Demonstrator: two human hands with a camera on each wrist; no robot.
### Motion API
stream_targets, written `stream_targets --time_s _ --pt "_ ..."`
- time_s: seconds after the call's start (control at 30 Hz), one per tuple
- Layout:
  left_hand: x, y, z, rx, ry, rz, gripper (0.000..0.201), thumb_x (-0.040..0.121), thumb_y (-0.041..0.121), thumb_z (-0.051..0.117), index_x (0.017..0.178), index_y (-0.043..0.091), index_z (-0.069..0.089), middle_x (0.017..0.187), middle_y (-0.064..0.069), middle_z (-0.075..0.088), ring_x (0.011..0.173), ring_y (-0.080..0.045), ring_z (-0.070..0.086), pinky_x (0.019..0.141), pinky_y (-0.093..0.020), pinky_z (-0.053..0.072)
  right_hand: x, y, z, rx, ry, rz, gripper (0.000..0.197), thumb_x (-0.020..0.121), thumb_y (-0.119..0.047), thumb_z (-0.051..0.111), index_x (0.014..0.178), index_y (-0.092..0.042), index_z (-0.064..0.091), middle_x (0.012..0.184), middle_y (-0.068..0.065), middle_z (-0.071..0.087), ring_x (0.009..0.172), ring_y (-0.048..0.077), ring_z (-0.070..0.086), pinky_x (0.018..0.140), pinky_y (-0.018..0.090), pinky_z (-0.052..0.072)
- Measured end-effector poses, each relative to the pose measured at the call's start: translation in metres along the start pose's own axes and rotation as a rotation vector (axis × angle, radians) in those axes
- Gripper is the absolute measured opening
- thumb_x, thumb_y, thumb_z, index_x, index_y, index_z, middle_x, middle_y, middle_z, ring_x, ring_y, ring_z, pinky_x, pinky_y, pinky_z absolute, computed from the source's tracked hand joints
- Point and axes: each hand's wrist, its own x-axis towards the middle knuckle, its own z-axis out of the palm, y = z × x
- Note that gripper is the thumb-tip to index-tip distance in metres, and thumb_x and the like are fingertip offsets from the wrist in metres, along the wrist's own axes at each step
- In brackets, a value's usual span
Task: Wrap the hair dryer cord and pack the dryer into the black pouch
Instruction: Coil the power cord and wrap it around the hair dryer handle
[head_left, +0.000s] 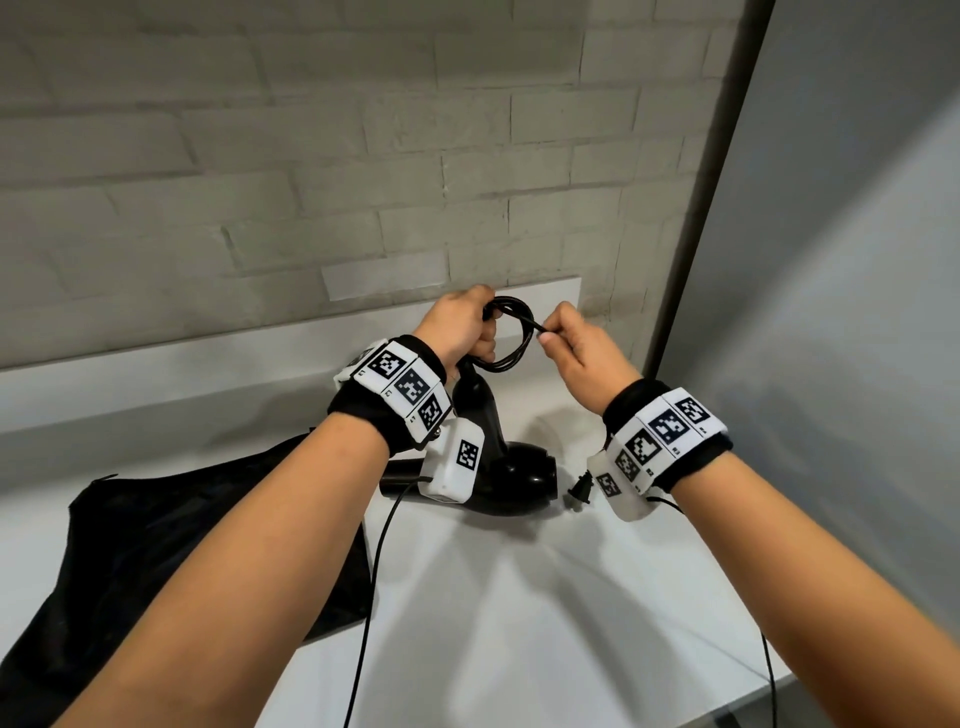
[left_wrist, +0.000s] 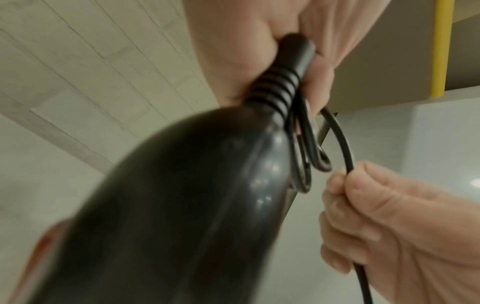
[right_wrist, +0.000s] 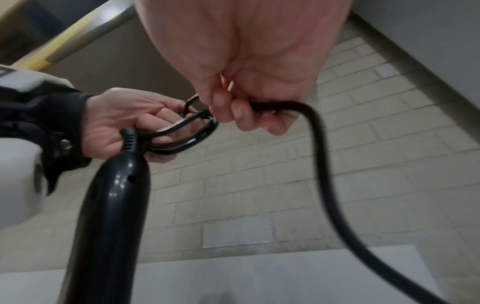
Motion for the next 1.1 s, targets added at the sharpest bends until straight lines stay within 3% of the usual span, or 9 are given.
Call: stream_targets --time_s 0.2,0.27,0.43,0.53,0.73,0.8,0.87,1.0,1.1 --pt "0.003 -0.001 0.000 -0.037 0.028 0.004 0.035 0.097 0.018 0.028 0.062 0.016 0.031 0.030 0.012 0.023 0.024 -0.005 0.017 0.040 -0.018 0.024 -0.014 0.048 -0.006 -0.031 -0.125 0.266 0.017 0.093 -0.011 0.041 0.077 -0.015 0.043 0.066 -0.001 0.047 0.063 0.018 0.044 0.054 0.010 0.035" --pt "0.004 -0.002 0.001 -0.033 0.034 0.001 0.036 0.098 0.019 0.027 0.062 0.016 0.031 0.029 0.012 0.023 0.024 -0.005 0.018 0.040 -0.019 0.025 -0.024 0.065 -0.003 -0.037 -0.190 0.350 0.024 0.091 -0.008 0.043 0.071 -0.021 0.047 0.074 0.003 0.054 0.074 0.021 0.050 0.064 0.017 0.038" --pt "0.004 -0.002 0.000 -0.065 0.047 -0.003 0.036 0.098 0.022 0.028 0.063 0.015 0.032 0.029 0.011 0.024 0.024 -0.005 0.019 0.036 -0.015 0.024 -0.046 0.090 0.004 -0.151 -0.275 0.520 0.018 0.088 -0.005 0.048 0.094 -0.006 0.065 0.093 0.005 0.058 0.084 0.019 0.050 0.071 0.022 0.036" --pt "0.002 -0.002 0.000 -0.070 0.046 -0.001 0.037 0.098 0.022 0.028 0.062 0.015 0.031 0.029 0.012 0.024 0.024 -0.004 0.018 0.039 -0.017 0.024 -0.054 0.096 0.004 -0.182 -0.371 0.618 0.013 0.087 -0.012 0.052 0.086 -0.006 0.063 0.085 0.009 0.057 0.079 0.021 0.049 0.074 0.026 0.036" --pt "0.001 -0.002 0.002 -0.077 0.062 0.007 0.036 0.098 0.023 0.028 0.063 0.015 0.032 0.029 0.011 0.023 0.025 -0.005 0.018 0.044 -0.022 0.024 -0.061 0.094 0.011 -0.163 -0.416 0.749 0.021 0.087 -0.012 0.049 0.066 -0.014 0.049 0.068 0.008 0.055 0.055 0.021 0.050 0.054 0.022 0.041" --pt "0.001 -0.002 0.001 -0.074 0.067 0.007 0.037 0.099 0.025 0.028 0.064 0.014 0.033 0.029 0.011 0.024 0.025 -0.005 0.019 0.041 -0.019 0.025 -0.062 0.092 0.012 -0.076 -0.426 0.837 0.021 0.090 -0.008 0.042 0.069 -0.012 0.046 0.075 0.011 0.060 0.034 0.015 0.051 0.037 0.016 0.038" --pt "0.000 -0.002 0.001 -0.075 0.067 0.011 0.038 0.099 0.025 0.028 0.063 0.014 0.033 0.029 0.012 0.024 0.024 -0.005 0.019 0.041 -0.019 0.026 -0.063 0.089 0.012 -0.040 -0.357 0.882 0.017 0.092 -0.006 0.035 0.077 -0.008 0.043 0.082 0.015 0.061 0.032 0.016 0.053 0.032 0.017 0.037" --pt "-0.001 -0.001 0.001 -0.090 0.072 0.010 0.037 0.100 0.026 0.028 0.065 0.014 0.033 0.028 0.011 0.025 0.023 -0.005 0.020 0.045 -0.023 0.026 -0.060 0.094 0.013 0.070 -0.185 0.939 0.016 0.091 -0.010 0.035 0.078 -0.005 0.044 0.074 0.018 0.060 0.032 0.019 0.057 0.036 0.027 0.047" --pt "-0.001 -0.001 0.001 -0.107 0.093 -0.001 0.037 0.100 0.027 0.028 0.067 0.013 0.036 0.026 0.008 0.029 0.021 -0.004 0.023 0.037 -0.015 0.029 -0.056 0.098 0.013 0.016 -0.298 0.896 0.013 0.084 -0.004 0.047 0.073 -0.010 0.045 0.075 0.017 0.064 0.056 0.030 0.064 0.063 0.043 0.055"
